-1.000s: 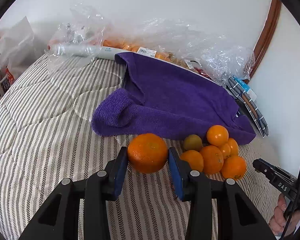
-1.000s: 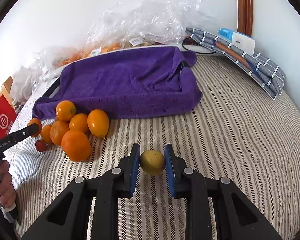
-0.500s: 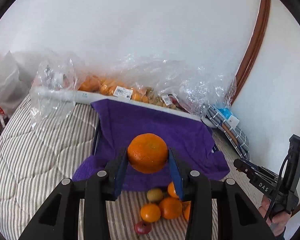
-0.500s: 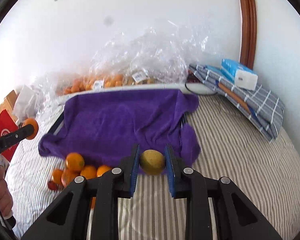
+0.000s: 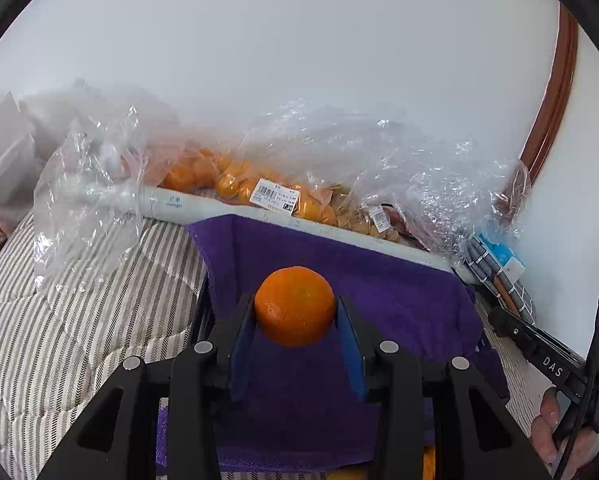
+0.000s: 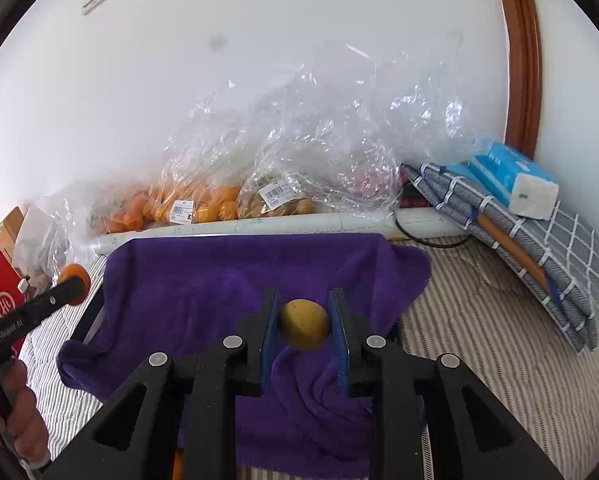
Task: Organize fruits
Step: 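Carry both fruits onto the purple towel and open both grippers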
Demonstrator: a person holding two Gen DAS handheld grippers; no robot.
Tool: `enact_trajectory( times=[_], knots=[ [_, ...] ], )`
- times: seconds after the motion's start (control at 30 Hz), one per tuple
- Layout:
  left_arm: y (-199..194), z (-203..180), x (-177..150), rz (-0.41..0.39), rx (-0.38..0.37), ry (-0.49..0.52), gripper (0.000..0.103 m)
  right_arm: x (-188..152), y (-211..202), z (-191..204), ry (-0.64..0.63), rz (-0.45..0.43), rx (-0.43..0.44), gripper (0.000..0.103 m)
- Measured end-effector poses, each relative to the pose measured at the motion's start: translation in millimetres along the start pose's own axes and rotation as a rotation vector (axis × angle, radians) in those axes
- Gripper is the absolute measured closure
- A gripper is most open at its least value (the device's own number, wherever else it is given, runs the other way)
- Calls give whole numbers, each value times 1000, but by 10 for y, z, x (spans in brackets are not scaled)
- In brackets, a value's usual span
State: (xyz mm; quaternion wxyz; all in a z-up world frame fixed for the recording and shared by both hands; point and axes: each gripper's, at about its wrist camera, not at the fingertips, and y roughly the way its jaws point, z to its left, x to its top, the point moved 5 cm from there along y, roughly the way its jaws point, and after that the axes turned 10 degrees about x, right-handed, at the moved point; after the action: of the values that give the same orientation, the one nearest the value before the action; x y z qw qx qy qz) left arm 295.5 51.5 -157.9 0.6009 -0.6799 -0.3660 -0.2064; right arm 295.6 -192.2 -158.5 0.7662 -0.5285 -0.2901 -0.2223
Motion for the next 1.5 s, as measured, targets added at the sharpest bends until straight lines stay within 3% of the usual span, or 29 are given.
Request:
enact_trajectory(
  times=[0.33, 1.23, 1.43, 1.5],
  knots=[
    [332, 64, -220, 112, -10, -35, 65, -368, 415, -51, 12, 135, 33, 78],
    [372, -29, -269, 94, 83, 59, 65, -472, 496, -94, -5, 176, -5, 77],
    [345, -70, -259, 86, 80, 76, 64, -465, 456, -54, 4, 178, 29, 60],
    [326, -81, -256, 86, 55, 71, 57, -463, 443, -25, -4, 172, 30, 53]
  ],
)
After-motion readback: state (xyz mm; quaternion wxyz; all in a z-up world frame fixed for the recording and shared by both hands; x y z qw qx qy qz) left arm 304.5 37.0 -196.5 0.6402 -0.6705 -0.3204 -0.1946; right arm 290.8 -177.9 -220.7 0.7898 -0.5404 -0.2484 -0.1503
